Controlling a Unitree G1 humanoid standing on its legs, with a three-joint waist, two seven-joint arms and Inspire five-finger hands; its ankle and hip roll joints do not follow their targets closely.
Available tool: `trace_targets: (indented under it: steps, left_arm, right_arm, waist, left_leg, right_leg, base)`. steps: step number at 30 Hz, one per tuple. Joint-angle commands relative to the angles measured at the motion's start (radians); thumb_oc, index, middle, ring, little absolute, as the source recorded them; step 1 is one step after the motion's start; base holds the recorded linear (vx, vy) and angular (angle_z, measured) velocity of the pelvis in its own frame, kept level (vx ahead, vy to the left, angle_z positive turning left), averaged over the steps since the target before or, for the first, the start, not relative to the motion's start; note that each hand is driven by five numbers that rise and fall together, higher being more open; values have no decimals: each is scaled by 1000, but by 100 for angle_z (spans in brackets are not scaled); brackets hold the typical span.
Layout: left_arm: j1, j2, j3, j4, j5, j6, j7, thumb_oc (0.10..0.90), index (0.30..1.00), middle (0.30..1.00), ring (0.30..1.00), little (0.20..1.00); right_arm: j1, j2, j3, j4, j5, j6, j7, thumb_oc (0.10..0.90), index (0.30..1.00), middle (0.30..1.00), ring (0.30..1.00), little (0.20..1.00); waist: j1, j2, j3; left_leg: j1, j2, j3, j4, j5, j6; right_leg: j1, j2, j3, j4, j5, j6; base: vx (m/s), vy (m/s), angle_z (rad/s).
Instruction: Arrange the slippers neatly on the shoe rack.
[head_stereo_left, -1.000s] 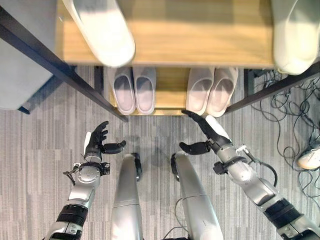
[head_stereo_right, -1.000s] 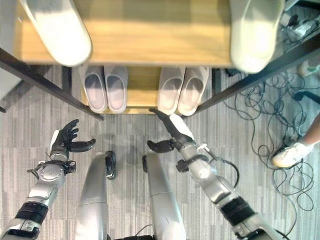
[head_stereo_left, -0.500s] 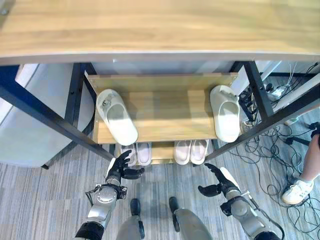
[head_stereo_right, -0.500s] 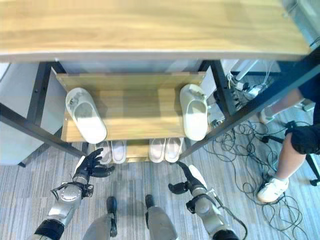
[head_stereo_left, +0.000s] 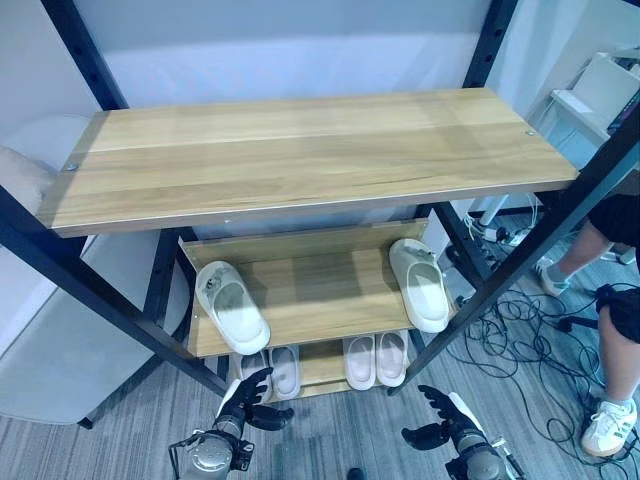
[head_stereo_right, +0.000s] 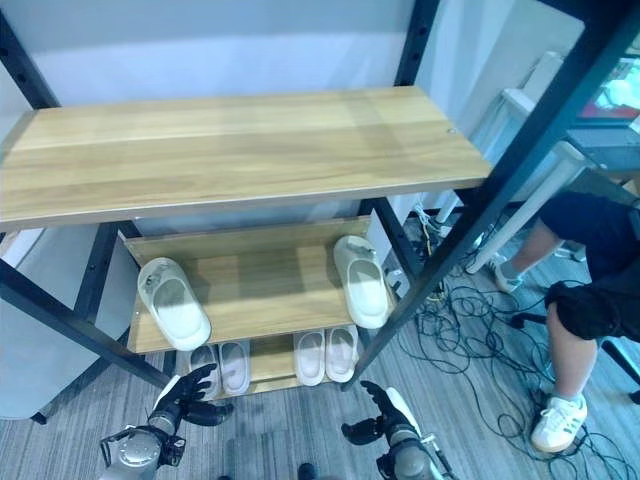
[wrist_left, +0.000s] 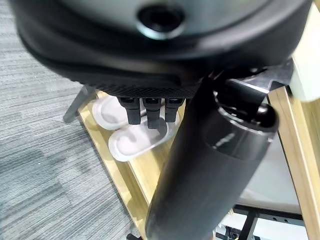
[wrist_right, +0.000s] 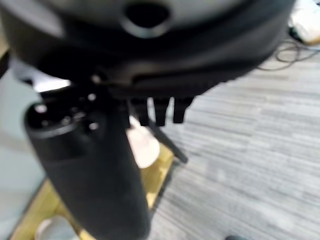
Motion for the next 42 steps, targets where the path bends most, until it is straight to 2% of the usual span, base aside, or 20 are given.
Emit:
trace_targets:
  steps: [1, 4, 10, 15, 25, 26, 27, 38, 42]
  left_arm:
    - [-102, 11, 52, 60, -26, -87, -8, 800, 900, 900, 900, 900]
    - [-120, 0, 56, 116, -13, -89, 6, 800, 900, 900, 900, 900]
    - [-114, 1, 30, 124, -1, -96, -6, 800, 900, 900, 900, 900]
    - [-89, 30, 27, 100, 9, -101, -15, 800, 900, 900, 900, 900]
    - [-80, 26, 61, 141, 15, -99, 4, 800, 900, 900, 900, 900]
    - [-155, -43, -56, 21, -6, -85, -25, 800, 900, 900, 900, 900]
    - [-154, -45, -53, 24, -9, -83, -28, 800, 900, 900, 900, 900]
    - [-109, -30, -18, -26, -12, -77, -29, 800, 900, 900, 900, 900]
    - [-81, -11, -16, -132, -35, -77, -51, 800, 900, 900, 900, 900]
  right_arm:
    - [-39, -59, -27, -88, 19, -39, -12, 800, 900, 900, 900, 900]
    - [-47, -54, -5, -65, 21, -42, -7, 800, 900, 900, 900, 900]
    - [-43, -55, 5, -56, 27, -45, -4, 800, 900, 900, 900, 900]
    - [-56, -60, 18, -63, 44, -47, 5, 800, 900, 900, 900, 900]
    - [-58, -53, 27, 0, 55, -34, 5, 800, 900, 900, 900, 900]
    - [63, -22, -67, -176, 84, -23, 32, 800, 900, 900, 900, 900]
    - [59, -21, -60, -162, 88, -24, 35, 800, 900, 900, 900, 900]
    - [61, -54, -56, -160, 84, -29, 43, 800, 900, 900, 900, 900]
    - [55, -64, -62, -166, 77, -31, 47, 800, 900, 900, 900, 900]
  waist:
    - [-17, -2, -35]
    - [-23, -3, -32]
    - [-25, -4, -36]
    - [-12, -4, -43]
    - [11, -18, -45]
    - [0, -57, -16]
    - [3, -61, -21]
    - [26, -65, -27]
    - [31, -57, -23]
  left_leg:
    - [34, -2, 36, 3, -8, -9]
    - [46, -2, 39, 3, -19, -9]
    - [45, 2, 35, 3, -23, -10]
    - [36, 2, 31, 3, -35, -10]
    - [22, 4, 14, 3, -40, -10]
    - [19, -34, 23, 3, -77, 21]
    - [18, -30, 24, 3, -76, 19]
    - [12, -14, 10, 3, -54, 13]
    - [13, -10, 6, 3, -48, 10]
  right_leg:
    - [-48, -6, 38, 12, 139, 36]
    - [-41, -7, 46, 13, 136, 36]
    - [-33, -8, 52, 7, 139, 34]
    - [-33, -7, 43, -21, 138, 33]
    - [-31, 1, 28, -21, 124, 28]
    - [-87, -36, 8, -8, 133, 57]
    - [-84, -29, 5, -15, 136, 54]
    - [-48, -10, -23, -21, 112, 39]
    - [-40, -11, -27, -21, 109, 36]
  base:
    - [68, 7, 3]
    - [43, 2, -11]
    - [6, 1, -5]
    - [-10, -7, 5]
    - [-11, -9, 7]
    - [-10, -16, 5]
    - [-8, -12, 6]
    - [-16, -12, 3]
    - [-3, -4, 1]
